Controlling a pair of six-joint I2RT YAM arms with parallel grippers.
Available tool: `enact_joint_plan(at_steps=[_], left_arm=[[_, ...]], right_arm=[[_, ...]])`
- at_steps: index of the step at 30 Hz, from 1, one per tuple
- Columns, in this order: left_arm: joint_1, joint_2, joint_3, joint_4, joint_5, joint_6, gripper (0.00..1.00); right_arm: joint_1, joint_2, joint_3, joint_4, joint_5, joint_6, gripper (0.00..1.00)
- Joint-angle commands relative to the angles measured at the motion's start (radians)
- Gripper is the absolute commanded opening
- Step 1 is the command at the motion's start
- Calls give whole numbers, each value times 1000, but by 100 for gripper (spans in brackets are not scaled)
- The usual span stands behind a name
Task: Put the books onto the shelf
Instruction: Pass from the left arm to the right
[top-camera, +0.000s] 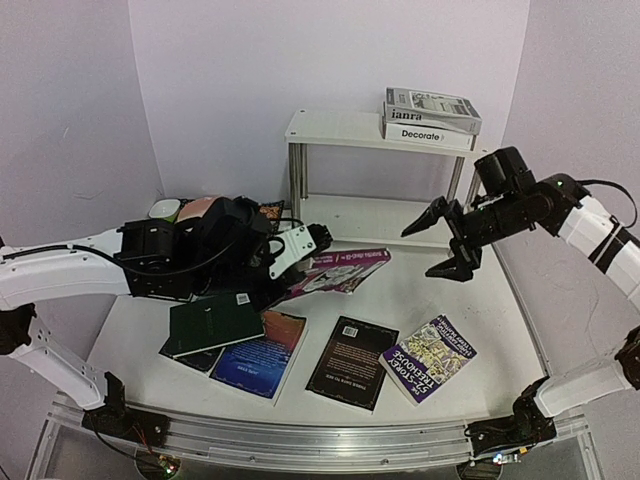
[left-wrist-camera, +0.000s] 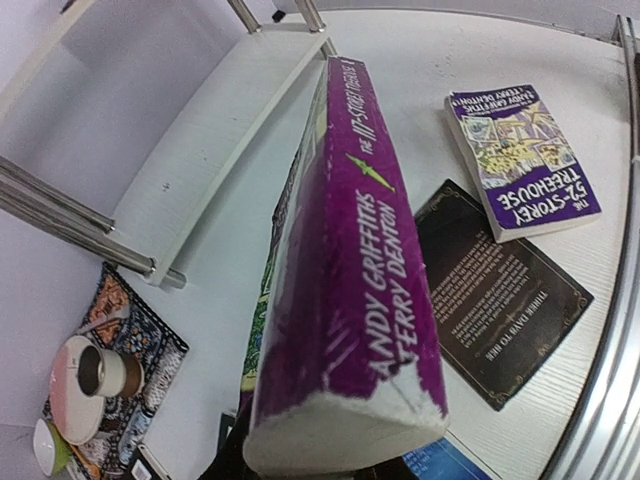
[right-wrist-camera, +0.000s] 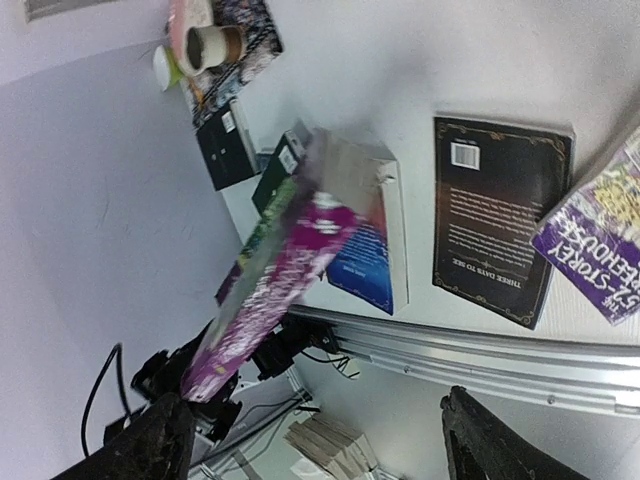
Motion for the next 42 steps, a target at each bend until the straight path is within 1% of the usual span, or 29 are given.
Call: enact_joint_plan(at_steps=[1,3,5,8,9,12,16,20,23,29,32,34,35,36,37,38,39,40,42], left_arm=[[2,25,73,242,-108,105,0],[4,52,78,275,-114,136,0],[3,89,92,295,-111,159,0],[4,127,112,319,-97,181,0],[3,136,117,328,-97,184,0],[3,158,134,349,-96,192,0],[4,181,157,352,-94,197,0],[3,200,173,354,-83,195,0],[3,211,187,354,-72,188,0],[3,231,206,355,-45,199,0],[3,238,209,354,-17,209,0],[3,242,214,354,-15,206,0],[3,243,215,356,-15,206,0],[3,246,216,356,-15,206,0],[3,246,216,356,-15,206,0],[3,247,216,356,-14,205,0],[4,248,216,356,-14,204,0],[4,247,216,356,-14,205,0],[3,248,214,356,-14,204,0]], right_arm=[[39,-42,-78,66,114,275,86],[57,-52,-92,102,172,318,85],[70,-52,-115,153,192,367,84],[99,-67,-178,293,250,449,78],[108,-71,-191,316,271,472,76],[128,-69,-200,325,301,497,70],[141,-66,-206,321,303,503,69],[145,-65,-237,320,304,536,64],[156,-44,-228,321,304,534,60],[165,-14,-211,364,315,532,43],[167,-17,-217,366,321,540,37],[165,-17,-225,368,319,553,36],[165,-15,-228,369,315,558,38],[165,-13,-229,370,313,560,43],[165,-11,-229,371,311,561,51],[165,-10,-230,372,313,559,55],[165,-9,-231,373,315,560,56],[165,-9,-232,374,315,560,54],[165,-9,-235,374,315,561,46]])
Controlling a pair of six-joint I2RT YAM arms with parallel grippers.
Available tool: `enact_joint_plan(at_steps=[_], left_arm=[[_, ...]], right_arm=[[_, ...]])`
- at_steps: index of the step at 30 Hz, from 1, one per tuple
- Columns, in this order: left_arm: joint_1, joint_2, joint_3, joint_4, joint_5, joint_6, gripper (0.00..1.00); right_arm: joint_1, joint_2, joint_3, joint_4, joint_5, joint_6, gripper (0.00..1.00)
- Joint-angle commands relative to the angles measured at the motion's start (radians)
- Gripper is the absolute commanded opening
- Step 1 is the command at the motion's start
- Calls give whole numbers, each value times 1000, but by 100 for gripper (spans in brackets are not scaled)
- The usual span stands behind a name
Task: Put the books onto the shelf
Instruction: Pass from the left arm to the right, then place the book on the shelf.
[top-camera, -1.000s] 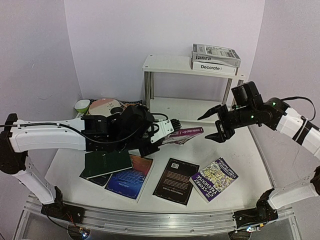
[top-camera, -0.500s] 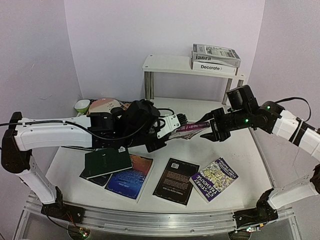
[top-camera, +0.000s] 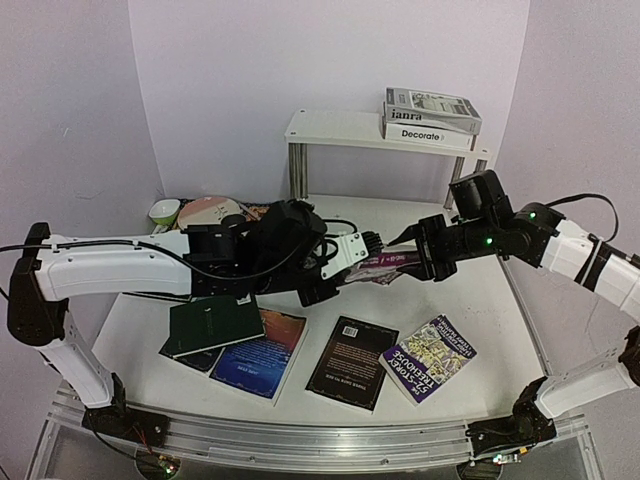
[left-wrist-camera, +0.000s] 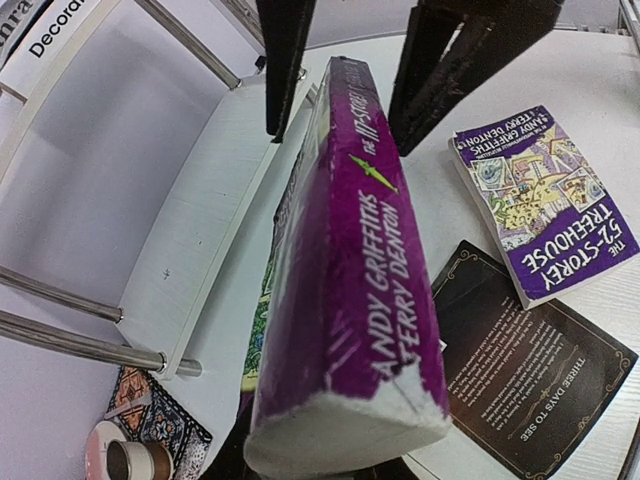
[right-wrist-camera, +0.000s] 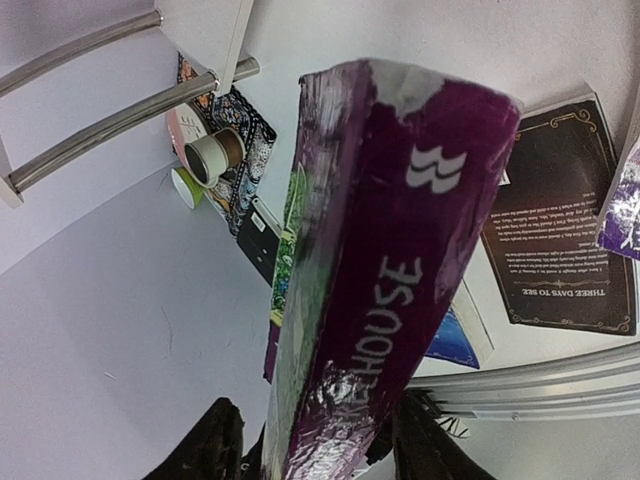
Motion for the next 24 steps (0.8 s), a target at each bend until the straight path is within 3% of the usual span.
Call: enact_joint_plan(at_steps=[1,5,6,7,9,11,19,24], left_arm=[[-2,-19,76,126,-9,-3,0],[-1,-24,66,127,0,-15,6],[-1,-26,62,126,0,-16,14],[-1,-27,58,126,-6,-21,31],[-2,-33,47,124,-23,-44,58],[-1,-50,29,124,-32,-83,69],[-1,-191,-73,74,9,-265,78],[2,-263,-99,-23,7,-461,81]], right_arm=[[6,7,-3,22,0,7,41],[6,-7,-23,22,15,17,11],[6,-13,-30,22,26,17,4],[7,-18,-37,22,37,19,0],[7,-31,-56,22,70,16,0],[4,-45,-71,22,123,-14,0],[-58,-37,-51,46,291,-219,0],[-92,16,-98,275,364,-283,0]])
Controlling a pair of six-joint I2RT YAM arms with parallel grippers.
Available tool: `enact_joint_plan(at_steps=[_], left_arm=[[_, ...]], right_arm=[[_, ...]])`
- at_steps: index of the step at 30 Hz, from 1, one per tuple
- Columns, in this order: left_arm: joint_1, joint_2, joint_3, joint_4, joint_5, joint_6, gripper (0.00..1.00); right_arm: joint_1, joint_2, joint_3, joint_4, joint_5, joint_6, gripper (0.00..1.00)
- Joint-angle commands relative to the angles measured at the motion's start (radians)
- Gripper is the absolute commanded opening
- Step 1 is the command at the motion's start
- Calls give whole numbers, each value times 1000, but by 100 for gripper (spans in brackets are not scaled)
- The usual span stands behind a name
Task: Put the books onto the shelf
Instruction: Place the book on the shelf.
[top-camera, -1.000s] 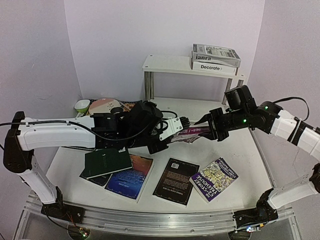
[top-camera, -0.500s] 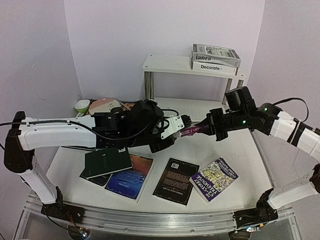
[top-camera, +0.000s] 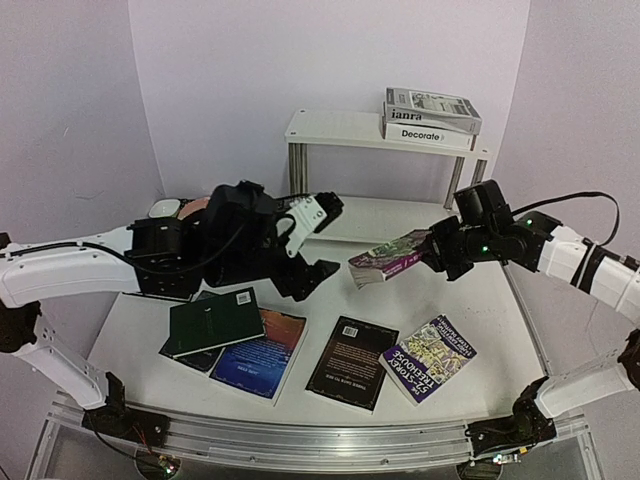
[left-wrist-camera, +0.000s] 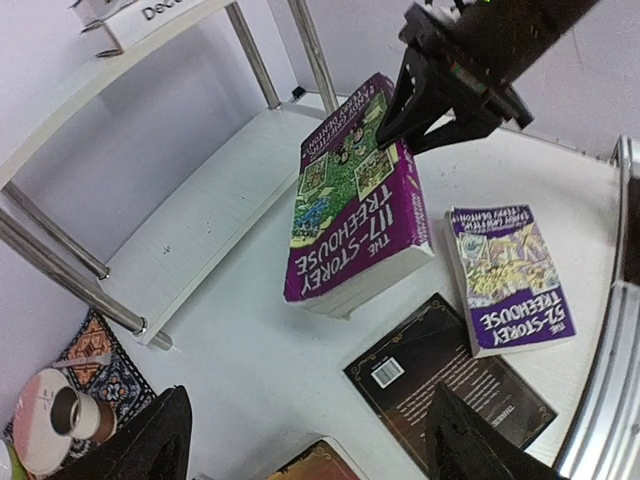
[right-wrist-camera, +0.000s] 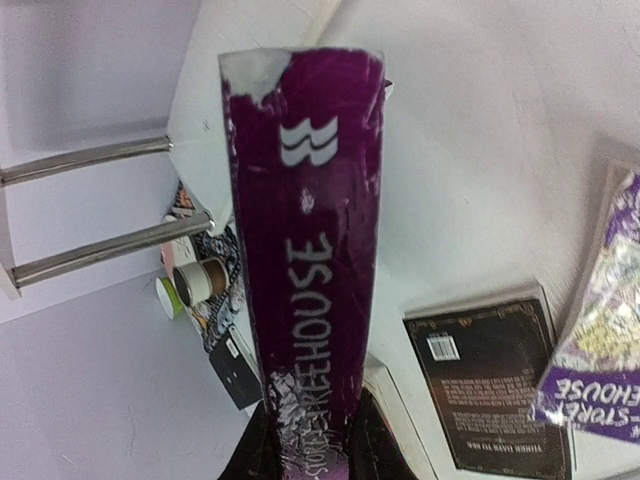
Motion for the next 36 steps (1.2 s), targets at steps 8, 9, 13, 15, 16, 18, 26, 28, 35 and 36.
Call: enact_joint_plan(at_steps=[8,9,13,15,16,18,26,28,35,36], left_arm=[[133,-190,-74,-108,91,-507,90],[150,-207,-87,-105,97,-514,91],[201,-247,-104,-115,96,-457,91],[222,-271,-105,-126,94,-442,91],[230,-281,-108,-132,92,-440,91],[240,-312,-125,-137,88,-437,91],[244,-424,-175,-189,7,-425,91],[246,-460,-201,-195,-24,-437,90],[246,-552,-261,-209,-83,-448,90],[246,-560,-270,-209,-92,-451,90]], right_arm=[[-28,228,-20,753,137,-185,0],[-27,257,-8,815,155,-202,0],[-30,401,72,1041,240,-261,0],[-35,473,120,1122,269,-259,0],[-39,507,140,1156,282,-259,0],[-43,572,181,1223,307,-263,0],[-44,900,370,1479,385,-219,0],[-41,933,418,1439,377,-248,0],[-11,990,374,1398,489,-194,0],[-7,988,364,1384,493,-188,0]])
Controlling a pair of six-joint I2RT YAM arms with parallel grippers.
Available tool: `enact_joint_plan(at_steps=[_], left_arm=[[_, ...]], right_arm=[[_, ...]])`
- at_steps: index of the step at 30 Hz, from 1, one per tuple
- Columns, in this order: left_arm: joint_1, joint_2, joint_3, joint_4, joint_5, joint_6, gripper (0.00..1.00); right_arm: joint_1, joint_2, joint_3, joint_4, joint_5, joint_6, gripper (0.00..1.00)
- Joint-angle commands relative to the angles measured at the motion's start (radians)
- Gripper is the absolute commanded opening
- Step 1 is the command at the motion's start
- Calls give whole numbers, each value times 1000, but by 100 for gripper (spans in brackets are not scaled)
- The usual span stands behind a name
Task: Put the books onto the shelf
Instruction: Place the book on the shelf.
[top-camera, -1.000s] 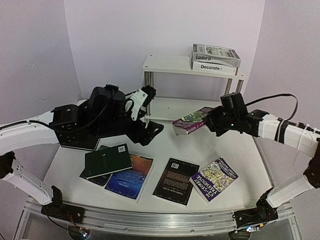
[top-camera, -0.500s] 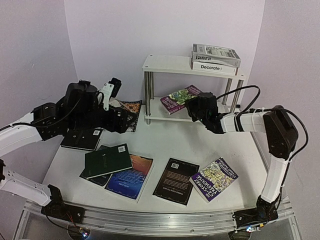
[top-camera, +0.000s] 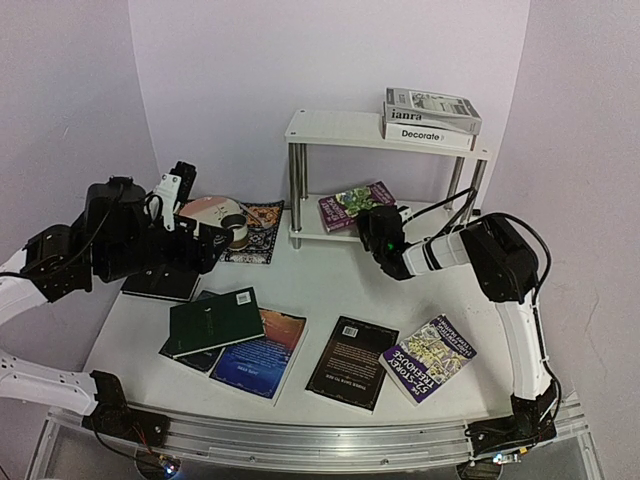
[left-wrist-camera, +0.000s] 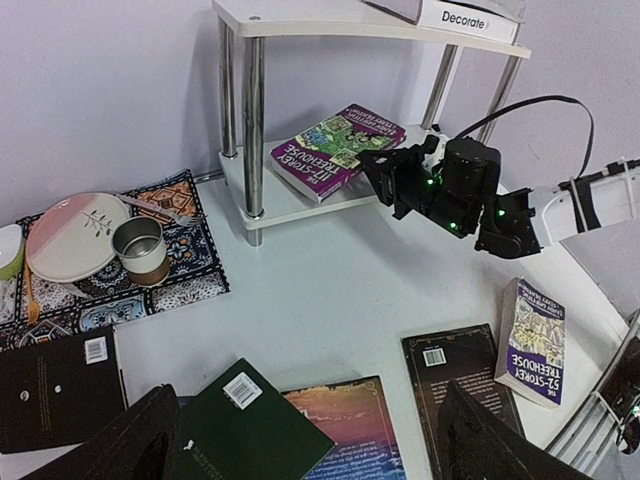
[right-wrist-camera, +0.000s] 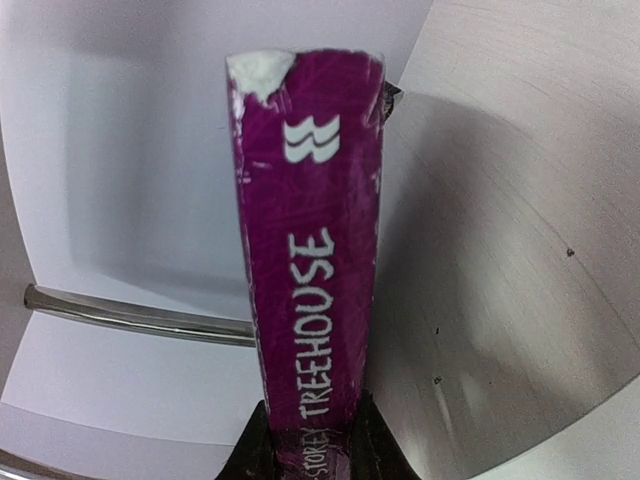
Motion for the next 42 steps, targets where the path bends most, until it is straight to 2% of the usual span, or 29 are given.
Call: enact_joint_plan(at_steps=[1,6,17,26,36,42], left_arm=[[4,-50,-30,-1,-73,-16,90],[4,-46,-36,-2,-86,-11,89],[4,-39,-47,-4,-98,-21,89],[4,-36,-42,-8,-99,-32,89],[4,-19,5,-53,-90,-35,89],[4,-34,6,-72,-91,-64,89]], right_arm=[[25,-42,2,114,103,29,0],[53,-42,7,-14,134,88,0],[87,44,178,-182,188,151,4],[92,123,292,-228,274,180,6],[106,254,501,-301,312,228,8],[128,281,532,-320,320,227,14]])
